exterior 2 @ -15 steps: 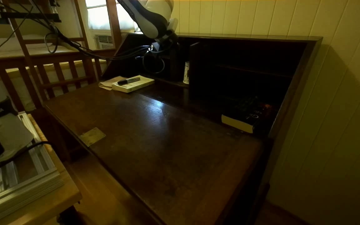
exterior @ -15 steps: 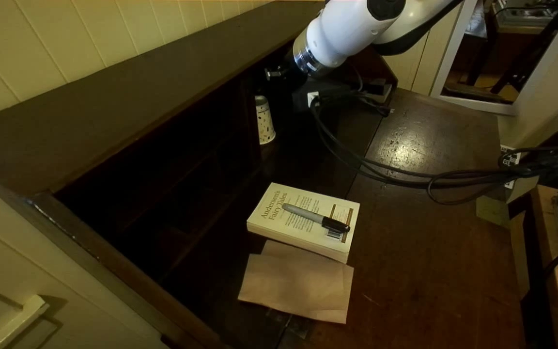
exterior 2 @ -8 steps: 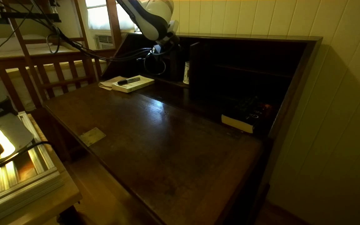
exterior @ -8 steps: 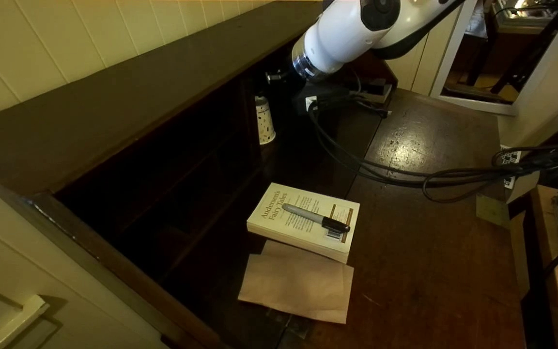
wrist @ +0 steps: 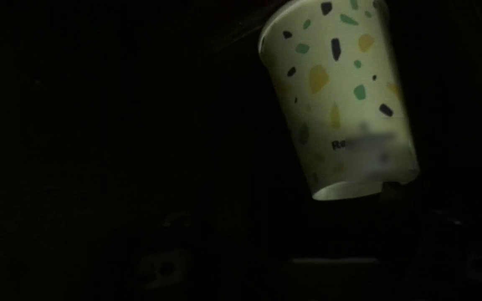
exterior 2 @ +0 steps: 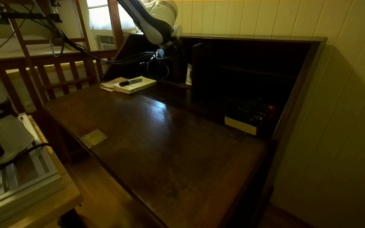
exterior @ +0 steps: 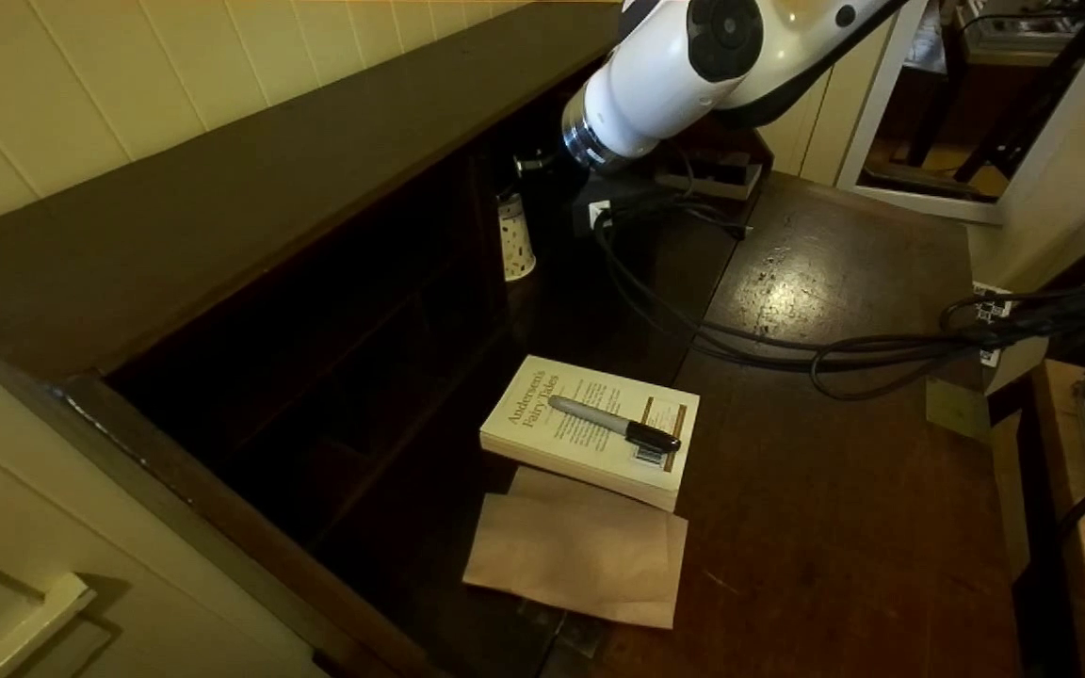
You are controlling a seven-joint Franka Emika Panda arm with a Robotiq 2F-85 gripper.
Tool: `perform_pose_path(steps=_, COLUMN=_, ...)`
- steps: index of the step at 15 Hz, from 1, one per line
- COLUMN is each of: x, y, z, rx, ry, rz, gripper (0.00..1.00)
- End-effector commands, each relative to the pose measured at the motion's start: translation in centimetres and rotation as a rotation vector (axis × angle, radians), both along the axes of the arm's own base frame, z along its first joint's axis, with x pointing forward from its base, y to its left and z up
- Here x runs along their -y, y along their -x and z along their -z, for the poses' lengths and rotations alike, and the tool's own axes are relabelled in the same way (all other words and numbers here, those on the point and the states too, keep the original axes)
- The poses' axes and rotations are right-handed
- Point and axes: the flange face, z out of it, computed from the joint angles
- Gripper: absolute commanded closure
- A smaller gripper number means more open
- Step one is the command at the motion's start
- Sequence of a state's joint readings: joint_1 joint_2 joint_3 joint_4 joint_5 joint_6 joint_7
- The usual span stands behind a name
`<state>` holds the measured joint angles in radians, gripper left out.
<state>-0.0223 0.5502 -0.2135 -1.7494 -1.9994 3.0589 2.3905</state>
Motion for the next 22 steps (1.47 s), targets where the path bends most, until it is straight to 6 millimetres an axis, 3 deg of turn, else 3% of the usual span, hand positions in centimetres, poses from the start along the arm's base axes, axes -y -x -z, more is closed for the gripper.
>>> perform_pose_path(steps=1, x=0.4, y=0.0, z=0.6, rx=-0.017, ry=-0.009, rz=-0.009, gripper=0.00)
perform_pose_path(steps=18, x=1.0, y=3.5, z=1.3, rx=-0.176, ry=0.042, rz=-0.093, gripper=0.00)
perform_pose_path(steps=22, x=1.1, y=5.7, z=3.5, rx=-0.267, ry=0.067, rz=-0.097, gripper=0.00)
